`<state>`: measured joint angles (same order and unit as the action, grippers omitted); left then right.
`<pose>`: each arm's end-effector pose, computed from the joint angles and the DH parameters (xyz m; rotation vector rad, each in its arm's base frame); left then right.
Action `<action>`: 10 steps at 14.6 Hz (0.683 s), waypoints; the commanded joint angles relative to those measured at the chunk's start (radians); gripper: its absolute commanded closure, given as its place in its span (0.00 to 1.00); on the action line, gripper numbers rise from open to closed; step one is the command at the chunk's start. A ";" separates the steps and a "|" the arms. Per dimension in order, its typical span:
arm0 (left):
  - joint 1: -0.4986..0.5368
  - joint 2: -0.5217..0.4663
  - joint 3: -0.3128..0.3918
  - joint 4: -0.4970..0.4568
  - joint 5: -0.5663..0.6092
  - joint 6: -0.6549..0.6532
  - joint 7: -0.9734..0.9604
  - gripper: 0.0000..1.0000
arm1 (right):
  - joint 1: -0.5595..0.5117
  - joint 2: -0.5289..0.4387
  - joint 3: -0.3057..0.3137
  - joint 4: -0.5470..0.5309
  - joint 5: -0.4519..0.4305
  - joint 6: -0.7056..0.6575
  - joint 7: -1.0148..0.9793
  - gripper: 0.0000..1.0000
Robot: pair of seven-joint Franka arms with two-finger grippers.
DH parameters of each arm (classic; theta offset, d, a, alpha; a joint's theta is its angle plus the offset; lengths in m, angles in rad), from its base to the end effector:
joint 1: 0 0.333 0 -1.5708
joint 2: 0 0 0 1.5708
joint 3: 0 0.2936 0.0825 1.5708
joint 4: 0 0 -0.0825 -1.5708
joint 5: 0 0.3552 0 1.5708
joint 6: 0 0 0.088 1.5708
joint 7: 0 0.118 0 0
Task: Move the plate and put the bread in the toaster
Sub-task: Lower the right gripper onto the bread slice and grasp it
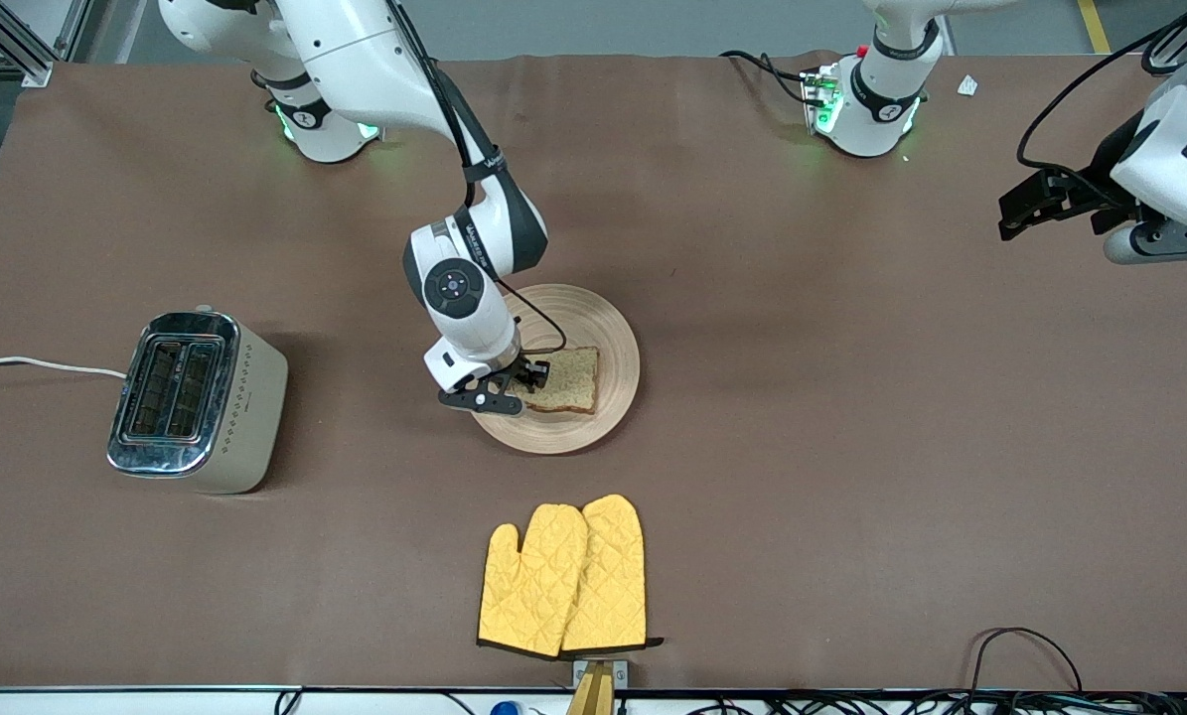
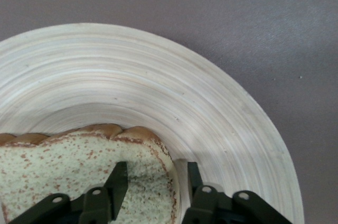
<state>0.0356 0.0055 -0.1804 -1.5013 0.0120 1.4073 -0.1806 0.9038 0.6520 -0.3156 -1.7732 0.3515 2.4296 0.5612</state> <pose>0.5041 -0.0716 0.6051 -3.1105 -0.0577 0.1500 0.5158 0.3651 0.2024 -3.0634 0.2607 -0.0274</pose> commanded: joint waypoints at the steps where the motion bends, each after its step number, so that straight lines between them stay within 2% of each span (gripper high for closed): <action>1: -0.003 0.002 0.007 -0.005 0.014 0.007 -0.010 0.00 | 0.020 0.008 -0.011 -0.015 0.021 0.016 0.009 0.65; 3: -0.002 0.007 0.009 -0.004 0.014 0.019 -0.010 0.00 | 0.026 0.014 -0.011 -0.015 0.021 0.016 0.011 0.76; 6: -0.003 0.007 0.010 -0.004 0.011 0.019 -0.010 0.00 | 0.026 0.011 -0.013 -0.014 0.021 0.003 0.028 0.99; 8: -0.005 0.007 0.010 -0.004 0.009 0.019 -0.010 0.00 | 0.024 0.005 -0.016 -0.009 0.020 -0.004 0.043 1.00; 10: -0.005 0.007 0.009 -0.001 0.006 0.019 -0.010 0.00 | 0.020 -0.021 -0.042 0.018 0.004 -0.122 0.046 1.00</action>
<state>0.0366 0.0168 -0.1737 -1.5031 0.0120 1.4183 -0.1806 0.9124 0.6536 -0.3269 -1.7619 0.3530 2.3973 0.5890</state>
